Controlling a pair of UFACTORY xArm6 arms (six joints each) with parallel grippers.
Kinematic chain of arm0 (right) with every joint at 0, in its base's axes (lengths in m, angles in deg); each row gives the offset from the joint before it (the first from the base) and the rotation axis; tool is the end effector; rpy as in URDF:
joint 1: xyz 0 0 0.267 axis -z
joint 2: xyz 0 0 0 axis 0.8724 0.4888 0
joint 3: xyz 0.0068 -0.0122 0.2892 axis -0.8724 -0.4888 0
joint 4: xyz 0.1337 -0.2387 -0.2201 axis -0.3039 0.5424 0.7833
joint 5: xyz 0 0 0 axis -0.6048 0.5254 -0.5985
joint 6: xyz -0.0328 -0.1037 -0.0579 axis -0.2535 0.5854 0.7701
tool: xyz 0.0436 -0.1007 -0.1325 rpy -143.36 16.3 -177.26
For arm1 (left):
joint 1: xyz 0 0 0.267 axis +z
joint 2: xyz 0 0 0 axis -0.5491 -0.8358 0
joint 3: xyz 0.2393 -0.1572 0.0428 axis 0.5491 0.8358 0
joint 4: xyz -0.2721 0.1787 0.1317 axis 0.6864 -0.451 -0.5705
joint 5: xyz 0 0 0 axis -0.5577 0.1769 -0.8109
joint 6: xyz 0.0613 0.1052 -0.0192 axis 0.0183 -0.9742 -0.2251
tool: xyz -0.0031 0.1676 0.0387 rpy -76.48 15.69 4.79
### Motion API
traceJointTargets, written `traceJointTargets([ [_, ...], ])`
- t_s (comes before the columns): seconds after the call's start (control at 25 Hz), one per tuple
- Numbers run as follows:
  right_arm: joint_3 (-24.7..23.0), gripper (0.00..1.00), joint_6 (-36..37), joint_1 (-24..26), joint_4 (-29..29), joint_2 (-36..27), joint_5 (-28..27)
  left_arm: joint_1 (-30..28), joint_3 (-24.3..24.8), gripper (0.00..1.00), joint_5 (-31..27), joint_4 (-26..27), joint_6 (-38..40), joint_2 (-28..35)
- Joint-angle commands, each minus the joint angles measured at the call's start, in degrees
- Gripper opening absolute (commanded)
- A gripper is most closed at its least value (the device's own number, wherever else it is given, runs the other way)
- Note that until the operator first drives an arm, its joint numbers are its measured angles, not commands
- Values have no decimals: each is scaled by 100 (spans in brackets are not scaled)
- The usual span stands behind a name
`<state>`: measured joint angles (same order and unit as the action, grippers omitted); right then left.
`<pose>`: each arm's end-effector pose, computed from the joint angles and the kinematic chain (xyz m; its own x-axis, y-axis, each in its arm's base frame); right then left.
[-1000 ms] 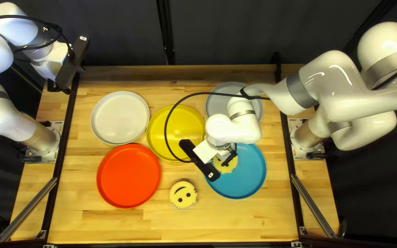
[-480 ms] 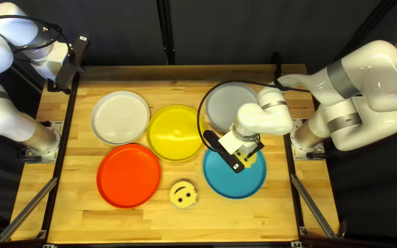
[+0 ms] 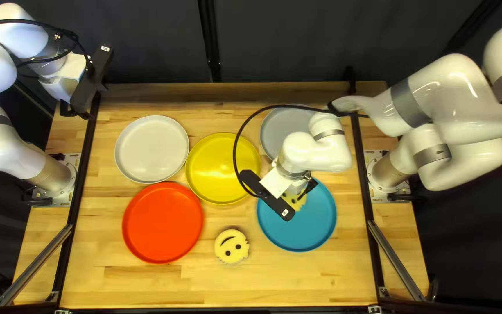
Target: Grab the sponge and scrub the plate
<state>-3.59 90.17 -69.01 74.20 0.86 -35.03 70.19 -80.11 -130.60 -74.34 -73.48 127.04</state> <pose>0.3594 0.0523 0.0504 0.6147 0.7880 0.0363 0.7873 -0.6157 0.0337 0.2153 0.1269 0.2436 0.9400 -0.3042 0.1543 -0.3039 -0.9523 -0.0262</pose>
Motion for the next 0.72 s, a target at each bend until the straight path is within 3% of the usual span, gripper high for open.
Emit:
traceJointTargets([
  [0.04,-402,0,350,23,-199,-291,169,0,0,100,0,0,0,0],
  [0.44,-1001,0,450,-70,-398,-933,-13,0,0,100,0,0,0,0],
  [0.72,-149,0,-245,-288,-543,-269,-383,0,0,100,0,0,0,0],
])
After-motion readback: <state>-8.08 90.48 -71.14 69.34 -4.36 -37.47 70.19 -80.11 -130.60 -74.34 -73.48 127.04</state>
